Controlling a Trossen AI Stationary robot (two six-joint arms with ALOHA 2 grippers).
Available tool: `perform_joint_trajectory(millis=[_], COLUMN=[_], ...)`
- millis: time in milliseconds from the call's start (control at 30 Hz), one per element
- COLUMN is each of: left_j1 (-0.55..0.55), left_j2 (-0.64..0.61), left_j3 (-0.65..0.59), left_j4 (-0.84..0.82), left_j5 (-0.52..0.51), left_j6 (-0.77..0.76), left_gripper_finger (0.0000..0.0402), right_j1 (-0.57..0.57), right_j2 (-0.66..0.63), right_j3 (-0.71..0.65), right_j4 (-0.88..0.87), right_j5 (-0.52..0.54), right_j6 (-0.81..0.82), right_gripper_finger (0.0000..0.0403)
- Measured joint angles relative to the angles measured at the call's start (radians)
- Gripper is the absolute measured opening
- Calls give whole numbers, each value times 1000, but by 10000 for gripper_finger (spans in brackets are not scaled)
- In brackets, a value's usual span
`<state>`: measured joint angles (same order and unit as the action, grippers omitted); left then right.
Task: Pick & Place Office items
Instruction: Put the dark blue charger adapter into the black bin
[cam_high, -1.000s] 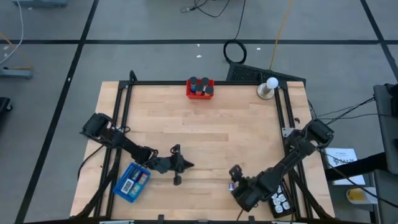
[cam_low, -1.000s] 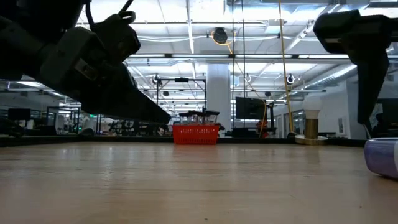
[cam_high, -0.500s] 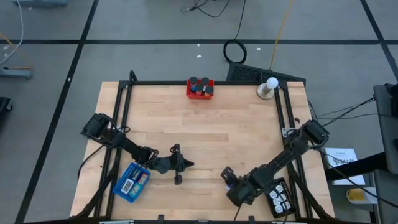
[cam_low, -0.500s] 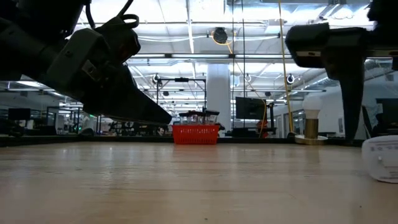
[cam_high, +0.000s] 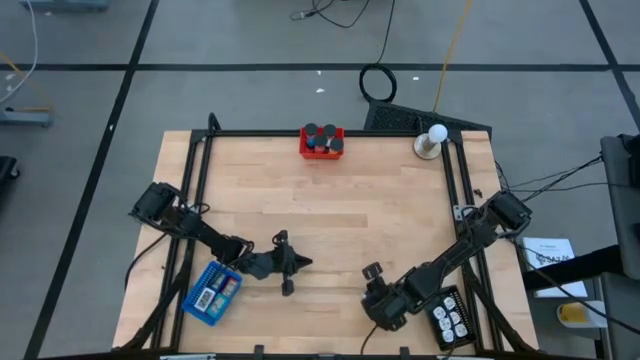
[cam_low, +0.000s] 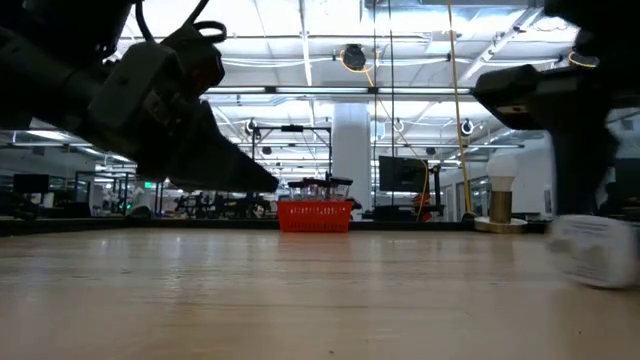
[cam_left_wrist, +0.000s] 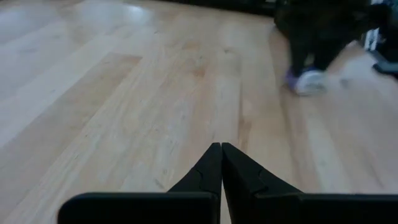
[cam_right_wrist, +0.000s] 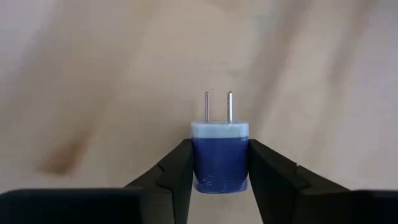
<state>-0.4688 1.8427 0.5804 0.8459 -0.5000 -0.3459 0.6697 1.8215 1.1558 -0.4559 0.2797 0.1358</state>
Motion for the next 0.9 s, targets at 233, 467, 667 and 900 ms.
perform_joint_trajectory(millis=[233, 467, 667, 900], left_j1=[-7, 38, 97, 154], left_j2=[0, -5, -5, -5], left_j3=[2, 77, 227, 381], left_j4=[99, 62, -226, -476], left_j5=[0, 29, 104, 181], left_j6=[-88, -449, -673, -665], left_gripper_finger=[25, 111, 224, 331], right_j1=[-74, -181, -213, -216], right_j2=[-87, -75, -65, -64], right_j3=[-236, -415, -399, -397], right_j4=[476, 1007, 1064, 1067], right_j5=[165, 312, 359, 379], right_j6=[93, -30, -162, -203], right_gripper_finger=[125, 125, 124, 125])
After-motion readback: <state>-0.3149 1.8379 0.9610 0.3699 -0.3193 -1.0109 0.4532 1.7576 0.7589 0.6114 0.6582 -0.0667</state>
